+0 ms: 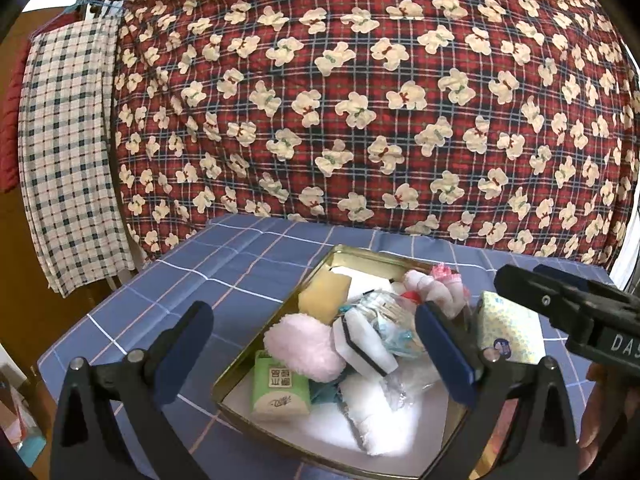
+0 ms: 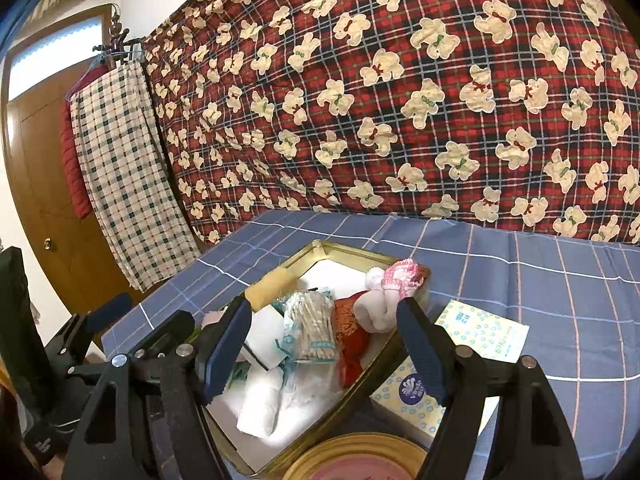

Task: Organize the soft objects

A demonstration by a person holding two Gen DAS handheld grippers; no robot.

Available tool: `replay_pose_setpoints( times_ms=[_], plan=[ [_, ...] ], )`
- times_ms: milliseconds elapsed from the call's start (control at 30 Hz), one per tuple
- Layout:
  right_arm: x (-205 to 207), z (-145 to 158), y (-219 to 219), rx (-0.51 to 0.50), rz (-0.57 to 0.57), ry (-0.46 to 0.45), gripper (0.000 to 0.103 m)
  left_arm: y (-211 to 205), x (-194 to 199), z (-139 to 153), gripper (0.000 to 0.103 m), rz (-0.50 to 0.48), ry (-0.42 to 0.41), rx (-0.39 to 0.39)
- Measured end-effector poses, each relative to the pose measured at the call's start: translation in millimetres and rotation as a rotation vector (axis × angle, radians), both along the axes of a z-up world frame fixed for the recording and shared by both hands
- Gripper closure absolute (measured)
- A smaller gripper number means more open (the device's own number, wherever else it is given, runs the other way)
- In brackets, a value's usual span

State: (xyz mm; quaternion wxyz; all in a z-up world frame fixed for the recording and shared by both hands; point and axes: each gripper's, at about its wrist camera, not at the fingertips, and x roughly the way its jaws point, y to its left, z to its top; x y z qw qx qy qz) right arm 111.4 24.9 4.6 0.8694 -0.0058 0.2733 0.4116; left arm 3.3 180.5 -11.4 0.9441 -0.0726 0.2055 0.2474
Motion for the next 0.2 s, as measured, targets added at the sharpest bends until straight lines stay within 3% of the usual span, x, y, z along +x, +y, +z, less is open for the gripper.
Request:
replay_pose_setpoints(
  times_ms=[200],
  plan=[
    [-0.1, -3.7, 0.0, 0.001, 0.000, 0.007, 0.026, -4.1, -2.0, 1.3, 0.001, -0.025, -0.010, 0.007]
  ],
)
